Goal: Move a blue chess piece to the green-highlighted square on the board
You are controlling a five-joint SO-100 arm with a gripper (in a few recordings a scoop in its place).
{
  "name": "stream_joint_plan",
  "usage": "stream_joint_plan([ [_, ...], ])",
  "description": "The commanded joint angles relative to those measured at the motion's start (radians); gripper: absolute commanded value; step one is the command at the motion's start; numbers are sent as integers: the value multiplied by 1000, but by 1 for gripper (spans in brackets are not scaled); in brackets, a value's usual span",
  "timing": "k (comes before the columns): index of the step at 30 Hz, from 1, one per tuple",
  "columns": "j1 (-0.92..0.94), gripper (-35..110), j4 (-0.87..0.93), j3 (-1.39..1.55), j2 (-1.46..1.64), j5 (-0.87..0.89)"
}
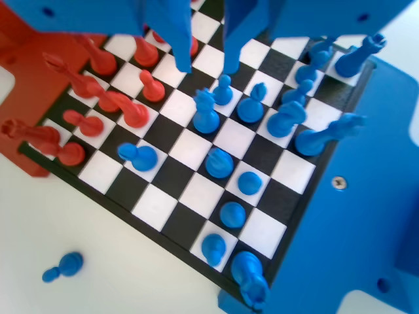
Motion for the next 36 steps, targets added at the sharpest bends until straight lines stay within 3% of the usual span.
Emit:
stream_joint_plan([
  [1,-3,8,-2,-37,14,9],
  [36,-52,9,-89,-18,-126,55],
])
